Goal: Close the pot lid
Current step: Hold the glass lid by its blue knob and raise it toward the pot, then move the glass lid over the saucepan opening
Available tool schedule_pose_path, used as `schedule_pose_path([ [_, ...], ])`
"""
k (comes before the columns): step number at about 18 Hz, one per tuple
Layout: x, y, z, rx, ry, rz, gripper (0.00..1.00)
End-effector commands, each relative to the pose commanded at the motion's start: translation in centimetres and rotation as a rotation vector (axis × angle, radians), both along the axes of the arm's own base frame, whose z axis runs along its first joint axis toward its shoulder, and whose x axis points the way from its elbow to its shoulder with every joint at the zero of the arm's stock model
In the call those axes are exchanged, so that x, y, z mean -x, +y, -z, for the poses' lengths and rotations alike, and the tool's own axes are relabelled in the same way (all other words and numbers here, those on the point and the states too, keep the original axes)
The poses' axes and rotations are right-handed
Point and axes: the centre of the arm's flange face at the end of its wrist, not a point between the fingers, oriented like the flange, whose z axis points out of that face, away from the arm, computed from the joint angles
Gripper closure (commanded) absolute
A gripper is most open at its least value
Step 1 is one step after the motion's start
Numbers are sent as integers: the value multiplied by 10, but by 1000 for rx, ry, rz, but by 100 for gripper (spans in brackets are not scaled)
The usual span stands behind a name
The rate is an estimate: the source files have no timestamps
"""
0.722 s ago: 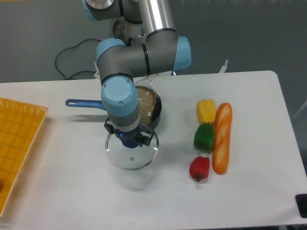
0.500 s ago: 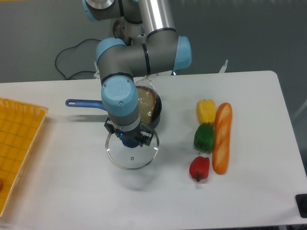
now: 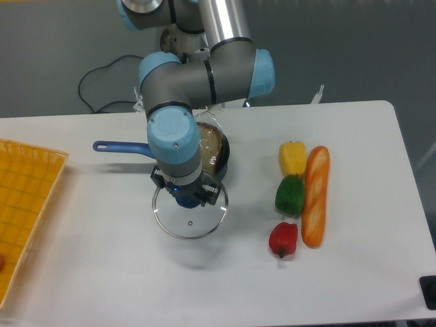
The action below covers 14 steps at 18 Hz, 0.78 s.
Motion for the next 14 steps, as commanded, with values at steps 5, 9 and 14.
schedule_pose_path([
  [5, -9, -6, -9, 19, -16, 5, 55],
  [9, -17, -13, -7, 59, -40, 58, 55],
  [14, -26, -26, -10, 131, -51, 78, 55],
])
